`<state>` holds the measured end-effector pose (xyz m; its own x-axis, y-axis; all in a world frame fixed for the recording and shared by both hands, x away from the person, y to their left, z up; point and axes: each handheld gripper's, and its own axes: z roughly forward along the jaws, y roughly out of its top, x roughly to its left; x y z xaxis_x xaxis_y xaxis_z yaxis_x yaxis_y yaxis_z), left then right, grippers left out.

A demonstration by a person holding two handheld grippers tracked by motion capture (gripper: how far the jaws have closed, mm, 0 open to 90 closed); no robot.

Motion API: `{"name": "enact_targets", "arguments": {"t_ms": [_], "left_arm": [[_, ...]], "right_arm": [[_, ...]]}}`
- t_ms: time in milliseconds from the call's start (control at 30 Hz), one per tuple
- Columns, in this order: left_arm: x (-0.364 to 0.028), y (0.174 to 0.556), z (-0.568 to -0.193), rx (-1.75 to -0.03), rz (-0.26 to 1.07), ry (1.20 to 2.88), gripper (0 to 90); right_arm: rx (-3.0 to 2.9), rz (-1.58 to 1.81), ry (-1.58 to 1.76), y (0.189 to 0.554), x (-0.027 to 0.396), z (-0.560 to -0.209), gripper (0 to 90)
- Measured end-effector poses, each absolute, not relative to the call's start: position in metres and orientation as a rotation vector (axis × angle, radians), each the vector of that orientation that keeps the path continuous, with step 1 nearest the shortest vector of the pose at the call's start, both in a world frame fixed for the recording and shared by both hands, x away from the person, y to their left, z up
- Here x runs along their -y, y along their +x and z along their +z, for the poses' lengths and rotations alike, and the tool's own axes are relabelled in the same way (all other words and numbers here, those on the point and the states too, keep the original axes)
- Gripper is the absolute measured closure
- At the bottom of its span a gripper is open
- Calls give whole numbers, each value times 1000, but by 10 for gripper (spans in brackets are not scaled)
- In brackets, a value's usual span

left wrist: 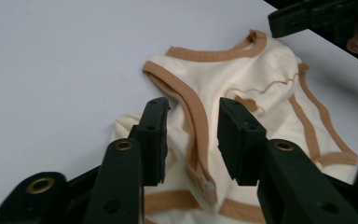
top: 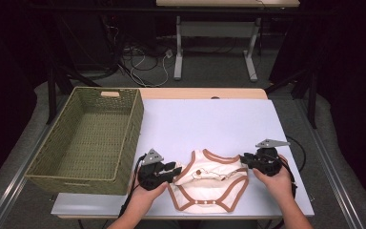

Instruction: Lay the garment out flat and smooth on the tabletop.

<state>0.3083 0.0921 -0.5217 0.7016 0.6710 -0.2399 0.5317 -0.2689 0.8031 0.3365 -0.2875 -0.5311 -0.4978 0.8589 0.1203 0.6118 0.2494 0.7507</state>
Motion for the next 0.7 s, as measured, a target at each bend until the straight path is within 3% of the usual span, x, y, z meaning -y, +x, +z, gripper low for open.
{"name": "enact_targets", "arguments": {"t_ms": [200,400,700], "left_arm": [[-79,333,-512,-915,226,1959,476],[-61,359,-506,-911,266,1978,370],[-39,384,-507,-895,245,2032,359]], "right_arm": [[-2184,1115,1383,335,287,-524,570],[-2135,1116,1366,334,287,-520,497],[-2096,1134,1372,328,290,-526,436]]}}
